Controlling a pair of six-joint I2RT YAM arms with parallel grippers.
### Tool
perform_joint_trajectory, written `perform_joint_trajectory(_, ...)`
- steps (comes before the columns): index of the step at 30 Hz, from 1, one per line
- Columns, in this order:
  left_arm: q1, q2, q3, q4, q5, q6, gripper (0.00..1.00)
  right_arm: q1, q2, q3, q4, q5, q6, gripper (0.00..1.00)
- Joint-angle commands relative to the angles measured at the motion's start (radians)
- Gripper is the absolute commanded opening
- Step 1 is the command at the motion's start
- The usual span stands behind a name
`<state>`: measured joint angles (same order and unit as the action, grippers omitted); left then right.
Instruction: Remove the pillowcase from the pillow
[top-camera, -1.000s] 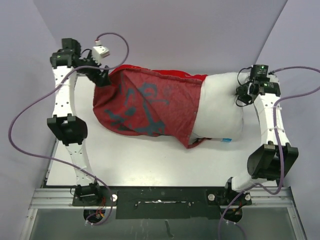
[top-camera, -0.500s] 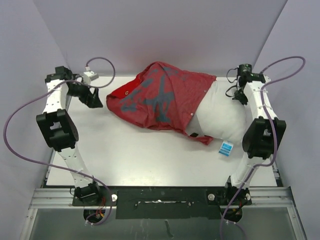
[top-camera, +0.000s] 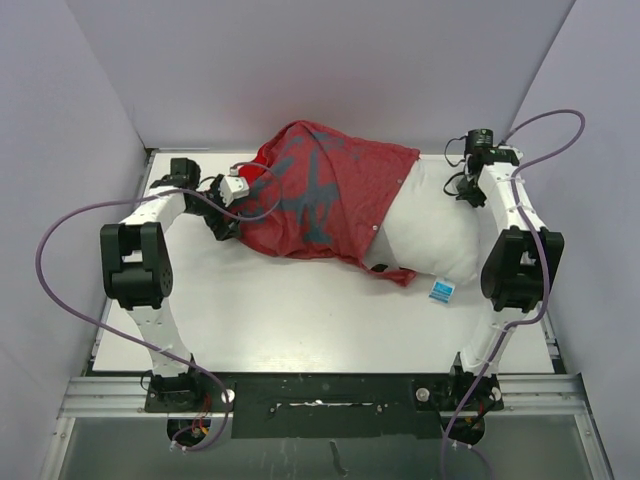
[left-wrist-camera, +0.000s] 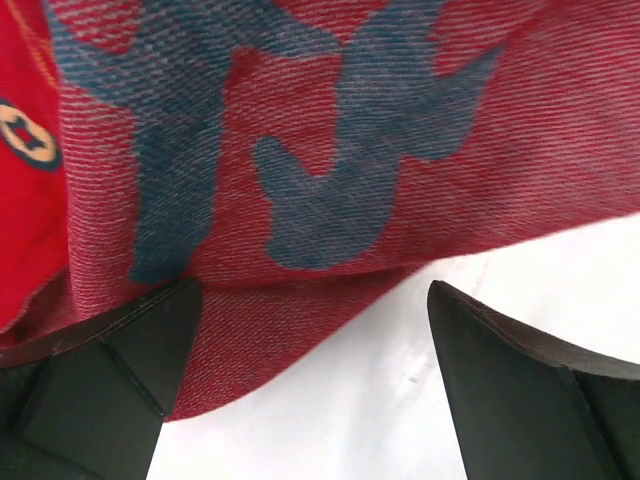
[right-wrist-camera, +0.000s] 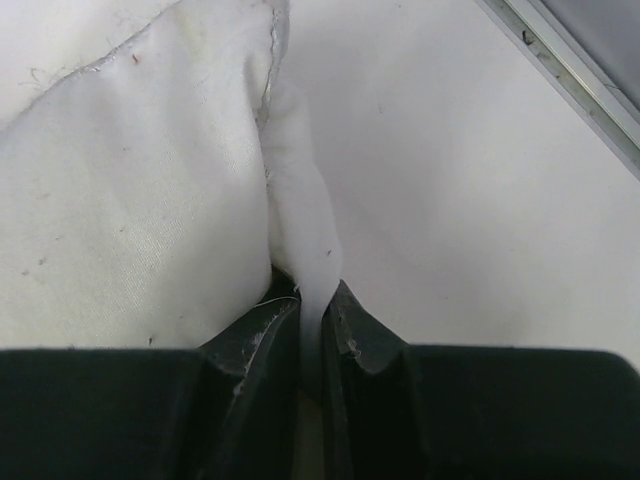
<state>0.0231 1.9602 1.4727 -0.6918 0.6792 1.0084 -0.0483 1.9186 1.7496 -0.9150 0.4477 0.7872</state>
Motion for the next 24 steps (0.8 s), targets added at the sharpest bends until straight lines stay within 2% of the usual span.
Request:
perform_joint_trajectory(1, -0.001, -0.040, -0.067, 0.260, -0.021, 0.026, 0.98, -0.007, -0.034, 0.048, 0.053, -0.094, -0.042, 0.00)
perform_joint_trajectory(8, 0.000, -0.128, -0.205, 0.455, -0.028, -0.061, 0.98, 0.002, -0.004, 0.187, 0.022, -0.237, -0.078, 0.00)
perform_joint_trajectory(12, -0.016, -0.221, -0.201, 0.295, 0.057, -0.039, 0.98, 0.013, 0.013, 0.246, 0.005, -0.302, -0.091, 0.00)
perform_joint_trajectory(16, -0.104, -0.295, -0.278, 0.216, 0.080, -0.002, 0.98, 0.039, 0.030, 0.279, -0.009, -0.311, -0.084, 0.00)
perform_joint_trajectory(19, -0.167, -0.288, -0.338, 0.244, 0.034, -0.026, 0.98, 0.053, 0.036, 0.284, -0.024, -0.293, -0.083, 0.00)
perform_joint_trajectory(24, -0.187, -0.223, -0.370, 0.438, -0.139, -0.092, 0.98, 0.046, 0.013, 0.240, -0.023, -0.279, -0.090, 0.00)
